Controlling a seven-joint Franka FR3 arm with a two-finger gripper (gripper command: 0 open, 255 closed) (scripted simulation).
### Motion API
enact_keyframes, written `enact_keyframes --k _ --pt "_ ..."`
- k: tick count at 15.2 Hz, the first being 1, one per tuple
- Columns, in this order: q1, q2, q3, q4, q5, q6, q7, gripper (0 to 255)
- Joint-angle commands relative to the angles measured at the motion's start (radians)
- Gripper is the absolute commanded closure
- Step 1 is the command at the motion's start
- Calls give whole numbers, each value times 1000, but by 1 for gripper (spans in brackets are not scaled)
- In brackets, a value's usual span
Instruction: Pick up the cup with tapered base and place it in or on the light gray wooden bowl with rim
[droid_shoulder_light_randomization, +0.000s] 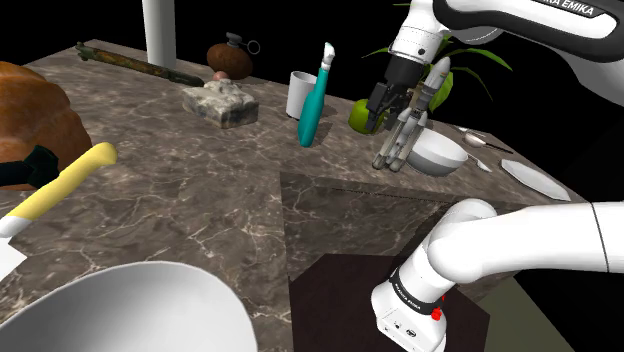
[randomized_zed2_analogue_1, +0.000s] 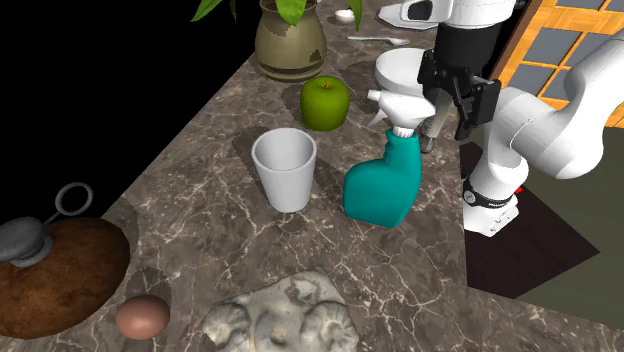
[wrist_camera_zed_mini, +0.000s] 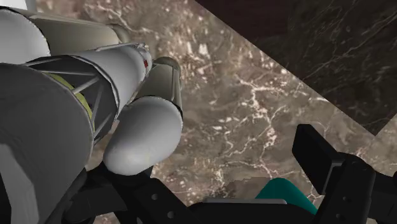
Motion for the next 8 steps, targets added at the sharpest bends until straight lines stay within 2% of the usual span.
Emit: enact_keyframes --k 1,8 --pt "0 0 0 0 0 0 0 0" --pt "1 275 -30 214 0 70 -18 0"
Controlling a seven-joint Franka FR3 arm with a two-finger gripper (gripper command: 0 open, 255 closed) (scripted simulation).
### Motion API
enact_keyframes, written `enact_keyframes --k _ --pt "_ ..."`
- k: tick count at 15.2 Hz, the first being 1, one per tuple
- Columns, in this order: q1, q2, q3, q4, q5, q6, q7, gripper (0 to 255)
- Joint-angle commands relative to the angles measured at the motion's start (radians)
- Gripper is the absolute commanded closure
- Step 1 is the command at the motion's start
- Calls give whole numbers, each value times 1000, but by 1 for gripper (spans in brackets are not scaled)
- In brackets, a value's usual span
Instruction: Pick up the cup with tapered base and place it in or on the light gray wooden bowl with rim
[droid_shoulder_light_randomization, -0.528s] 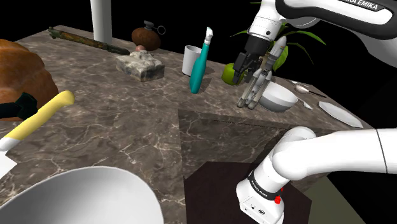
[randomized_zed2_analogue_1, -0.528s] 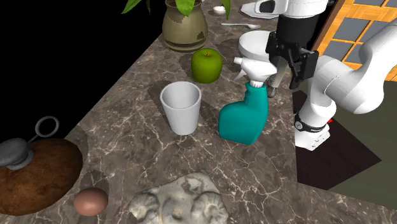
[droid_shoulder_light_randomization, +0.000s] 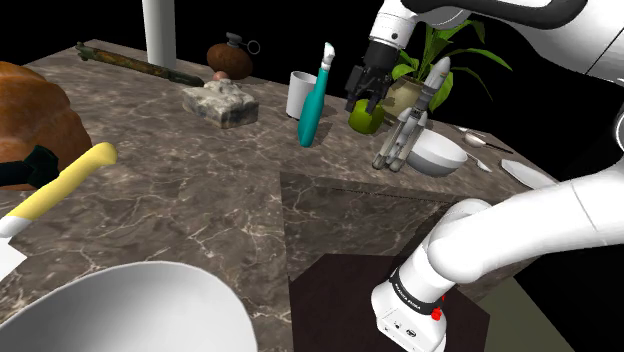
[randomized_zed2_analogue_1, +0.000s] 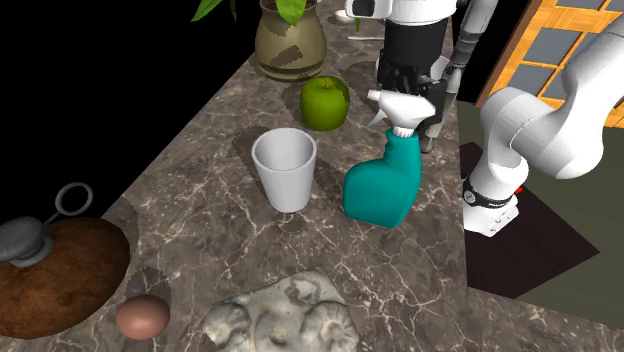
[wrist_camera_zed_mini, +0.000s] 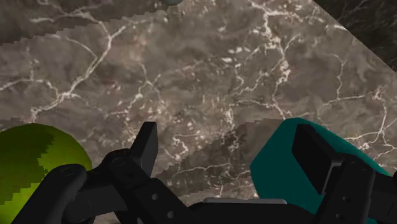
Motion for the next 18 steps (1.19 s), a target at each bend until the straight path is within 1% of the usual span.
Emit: enact_keyframes --k 1,8,11,14,15,18 --pt "1 81 -9 73 2 10 -5 0" --pt "-3 356 -41 358 23 6 -26 0" --pt "-9 480 -54 507 39 -17 -36 0" --pt "-20 613 -66 680 60 -56 -44 0" --pt "-23 636 -67 711 64 -64 -45 0" --pt "-20 619 -64 648 61 -17 -44 0"
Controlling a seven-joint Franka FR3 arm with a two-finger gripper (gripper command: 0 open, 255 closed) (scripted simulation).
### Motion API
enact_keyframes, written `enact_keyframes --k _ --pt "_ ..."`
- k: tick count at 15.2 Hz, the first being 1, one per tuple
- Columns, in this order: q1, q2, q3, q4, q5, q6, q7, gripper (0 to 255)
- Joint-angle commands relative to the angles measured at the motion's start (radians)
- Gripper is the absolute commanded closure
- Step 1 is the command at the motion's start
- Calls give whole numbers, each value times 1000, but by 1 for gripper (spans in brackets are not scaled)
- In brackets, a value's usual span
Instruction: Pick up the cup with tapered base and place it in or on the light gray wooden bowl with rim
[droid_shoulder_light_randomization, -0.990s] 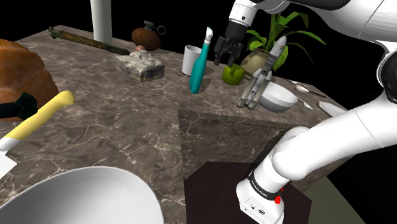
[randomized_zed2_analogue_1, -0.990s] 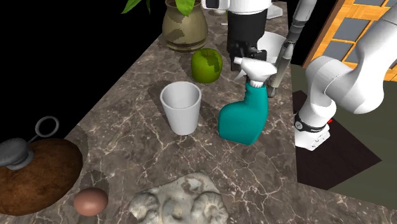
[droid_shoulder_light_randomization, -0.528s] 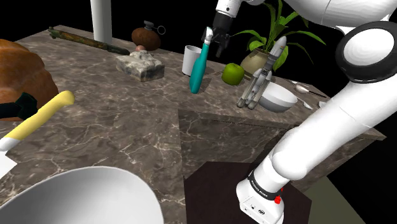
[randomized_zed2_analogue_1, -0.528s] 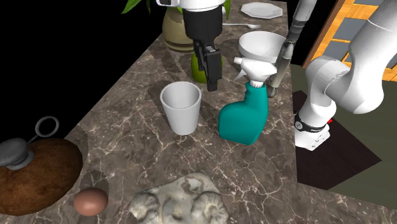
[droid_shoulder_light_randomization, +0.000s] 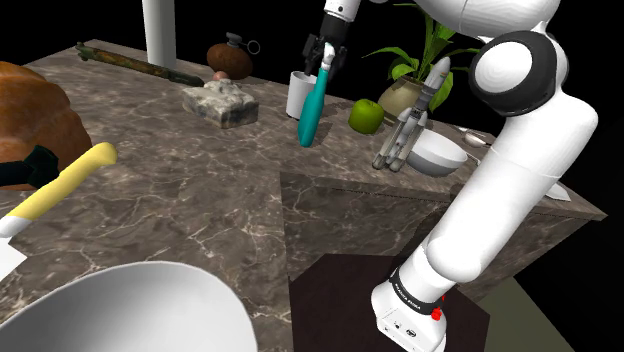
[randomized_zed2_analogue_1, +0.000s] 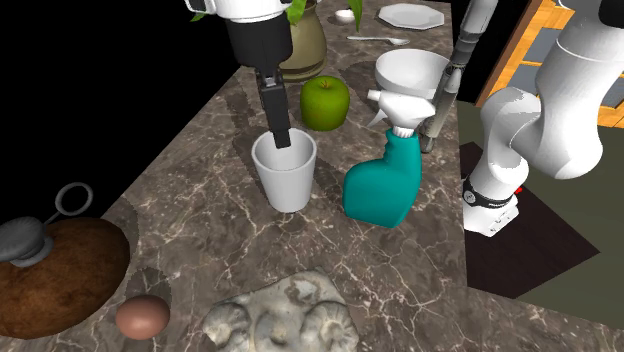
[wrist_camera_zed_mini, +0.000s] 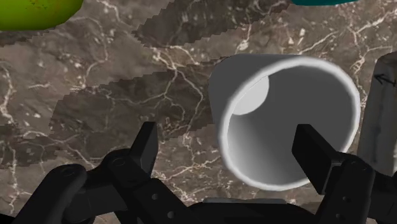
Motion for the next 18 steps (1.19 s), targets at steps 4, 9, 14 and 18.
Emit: enact_keyframes --k 4,9,14,18 --pt "5 -20 4 -90 -3 72 0 0" --pt "6 -22 4 -101 -4 80 0 0" --pt "6 -22 4 -101 -4 80 0 255" --pt "6 -22 4 -101 -4 80 0 255"
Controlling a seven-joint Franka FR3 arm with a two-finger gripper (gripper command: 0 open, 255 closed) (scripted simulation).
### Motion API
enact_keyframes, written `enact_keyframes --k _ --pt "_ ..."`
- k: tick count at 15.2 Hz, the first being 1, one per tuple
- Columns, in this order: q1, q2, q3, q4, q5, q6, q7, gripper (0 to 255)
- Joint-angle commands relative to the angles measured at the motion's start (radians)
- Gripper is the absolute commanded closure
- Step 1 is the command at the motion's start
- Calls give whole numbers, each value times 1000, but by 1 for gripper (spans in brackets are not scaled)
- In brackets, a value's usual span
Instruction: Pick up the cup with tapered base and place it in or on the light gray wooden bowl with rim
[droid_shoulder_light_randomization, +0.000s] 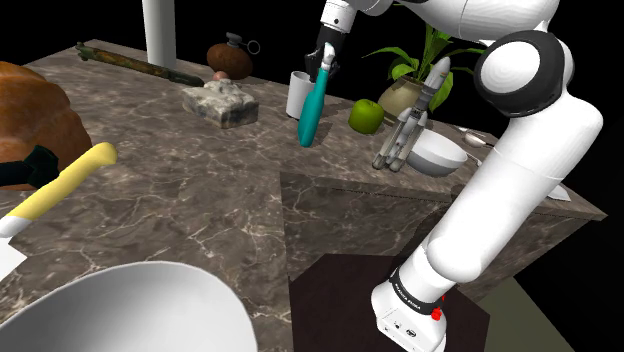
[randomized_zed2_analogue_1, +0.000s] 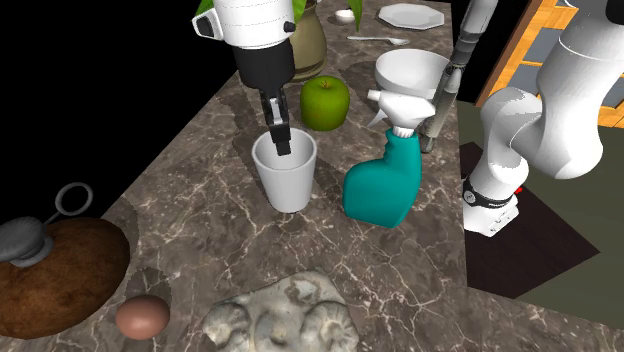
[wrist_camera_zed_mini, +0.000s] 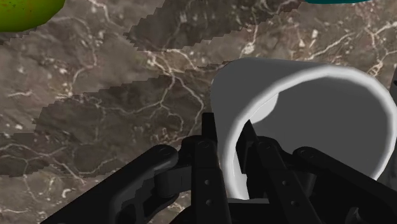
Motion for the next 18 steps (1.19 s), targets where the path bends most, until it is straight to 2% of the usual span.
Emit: enact_keyframes --k 1,4,18 --pt "0 0 0 0 0 0 0 255" --pt "0 0 0 0 0 0 0 255" --pt "-10 65 -5 278 13 -213 14 255"
